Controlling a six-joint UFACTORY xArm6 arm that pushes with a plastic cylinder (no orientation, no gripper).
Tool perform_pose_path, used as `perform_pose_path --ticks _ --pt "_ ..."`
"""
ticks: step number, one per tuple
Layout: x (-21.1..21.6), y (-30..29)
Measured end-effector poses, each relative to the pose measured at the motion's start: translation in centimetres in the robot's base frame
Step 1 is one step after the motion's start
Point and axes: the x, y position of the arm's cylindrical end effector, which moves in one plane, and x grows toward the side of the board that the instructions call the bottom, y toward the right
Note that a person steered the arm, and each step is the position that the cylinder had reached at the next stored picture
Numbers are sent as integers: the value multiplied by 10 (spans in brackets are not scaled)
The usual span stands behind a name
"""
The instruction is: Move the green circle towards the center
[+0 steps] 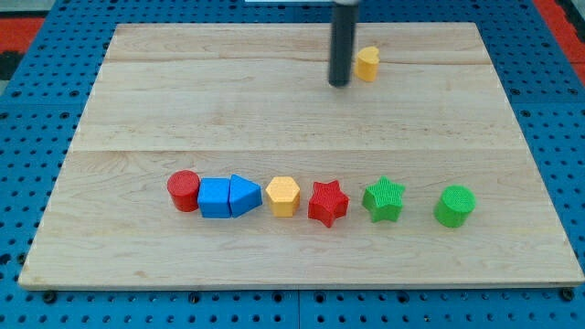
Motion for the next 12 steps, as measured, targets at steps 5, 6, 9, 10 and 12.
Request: perform_pose_path --ticks 5,6,9,10,12 --pt "100 81" --pt "119 118" --pt "159 71" --pt "98 13" --pt "83 16"
